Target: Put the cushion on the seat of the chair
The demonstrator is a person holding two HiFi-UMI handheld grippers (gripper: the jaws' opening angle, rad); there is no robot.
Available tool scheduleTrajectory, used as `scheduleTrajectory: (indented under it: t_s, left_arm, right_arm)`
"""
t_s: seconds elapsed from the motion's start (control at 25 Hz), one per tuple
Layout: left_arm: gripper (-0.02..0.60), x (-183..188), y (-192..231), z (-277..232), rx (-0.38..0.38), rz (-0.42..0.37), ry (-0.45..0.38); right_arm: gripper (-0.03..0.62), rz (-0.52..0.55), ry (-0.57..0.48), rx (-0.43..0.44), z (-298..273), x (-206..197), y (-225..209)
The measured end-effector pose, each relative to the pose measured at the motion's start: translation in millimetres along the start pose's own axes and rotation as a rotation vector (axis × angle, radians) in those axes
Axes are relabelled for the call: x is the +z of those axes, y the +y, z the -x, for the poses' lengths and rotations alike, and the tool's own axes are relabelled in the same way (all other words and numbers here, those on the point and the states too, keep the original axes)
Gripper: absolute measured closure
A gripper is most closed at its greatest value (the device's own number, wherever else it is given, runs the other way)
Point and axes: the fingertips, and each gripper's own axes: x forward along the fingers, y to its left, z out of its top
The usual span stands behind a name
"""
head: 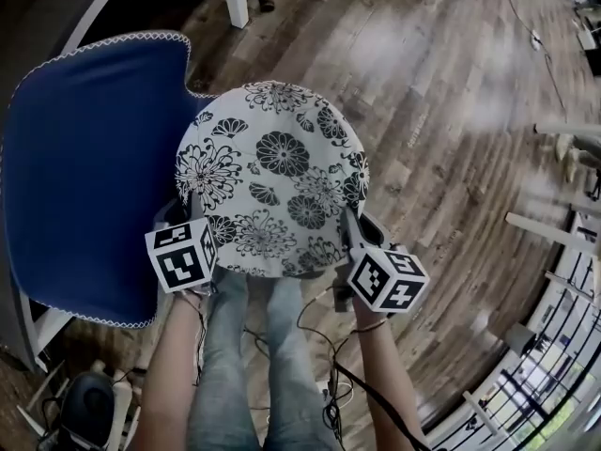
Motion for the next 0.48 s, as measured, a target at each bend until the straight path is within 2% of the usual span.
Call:
scheduleTrajectory:
  t_s: [0.48]
  left_arm:
    - [0.567, -9.1, 2.6, -24.4, 0.026, 0.006, 0.05]
  right_arm:
    - [0.582, 0.027, 0.079, -0.033, -28.4, -8.5, -19.2]
